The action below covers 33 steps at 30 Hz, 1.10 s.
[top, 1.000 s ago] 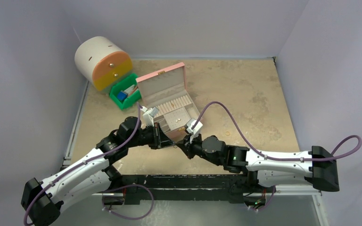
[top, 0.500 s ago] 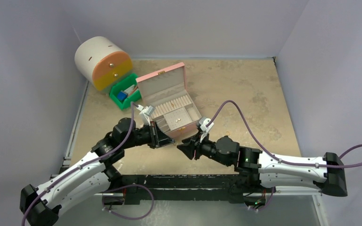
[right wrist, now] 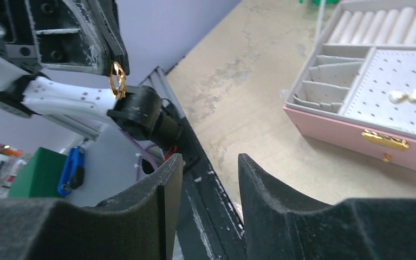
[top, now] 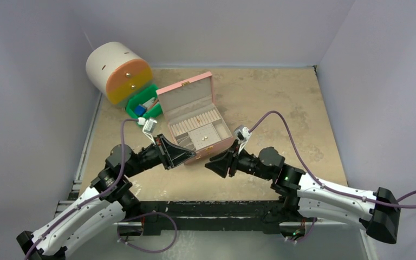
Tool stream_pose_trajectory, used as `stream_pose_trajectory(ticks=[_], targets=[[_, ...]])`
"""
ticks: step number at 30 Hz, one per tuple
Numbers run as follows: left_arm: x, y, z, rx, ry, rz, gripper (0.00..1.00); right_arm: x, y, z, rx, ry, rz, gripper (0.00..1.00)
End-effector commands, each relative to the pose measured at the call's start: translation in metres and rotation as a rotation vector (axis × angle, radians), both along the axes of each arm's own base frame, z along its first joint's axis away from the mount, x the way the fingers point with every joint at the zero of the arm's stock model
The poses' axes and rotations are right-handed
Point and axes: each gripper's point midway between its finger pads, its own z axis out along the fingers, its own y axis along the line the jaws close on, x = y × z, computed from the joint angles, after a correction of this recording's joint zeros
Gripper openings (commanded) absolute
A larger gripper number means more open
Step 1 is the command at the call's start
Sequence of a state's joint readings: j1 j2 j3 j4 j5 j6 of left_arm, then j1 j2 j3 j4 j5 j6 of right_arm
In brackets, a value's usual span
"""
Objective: Organize the mixed jewelry
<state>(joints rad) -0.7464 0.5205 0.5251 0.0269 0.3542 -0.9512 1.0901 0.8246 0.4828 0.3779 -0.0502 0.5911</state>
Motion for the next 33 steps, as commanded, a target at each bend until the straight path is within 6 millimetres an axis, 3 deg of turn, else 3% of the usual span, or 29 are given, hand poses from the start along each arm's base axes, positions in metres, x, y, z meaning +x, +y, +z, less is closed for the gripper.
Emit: stream_pose_trajectory(ticks=[1,10,20,33], targets=[[-0.003,0.002,0.029,-0.100,-0.074,-0.002,0.00,-0.023,0.007,0.055,0.214,-0.059,0.158,0.46],[-0.013,0.007,0.056,-0.211,-0.138,-0.025,0.00,-0.026,0.008,0.101,0.346,-0.113,0.190,0.48],[-0.017,0.009,0.064,-0.262,-0.159,-0.036,0.00,-0.020,0.013,0.143,0.442,-0.152,0.180,0.49],[-0.018,0.009,0.069,-0.279,-0.168,-0.040,0.00,-0.017,0.020,0.159,0.469,-0.165,0.183,0.46]])
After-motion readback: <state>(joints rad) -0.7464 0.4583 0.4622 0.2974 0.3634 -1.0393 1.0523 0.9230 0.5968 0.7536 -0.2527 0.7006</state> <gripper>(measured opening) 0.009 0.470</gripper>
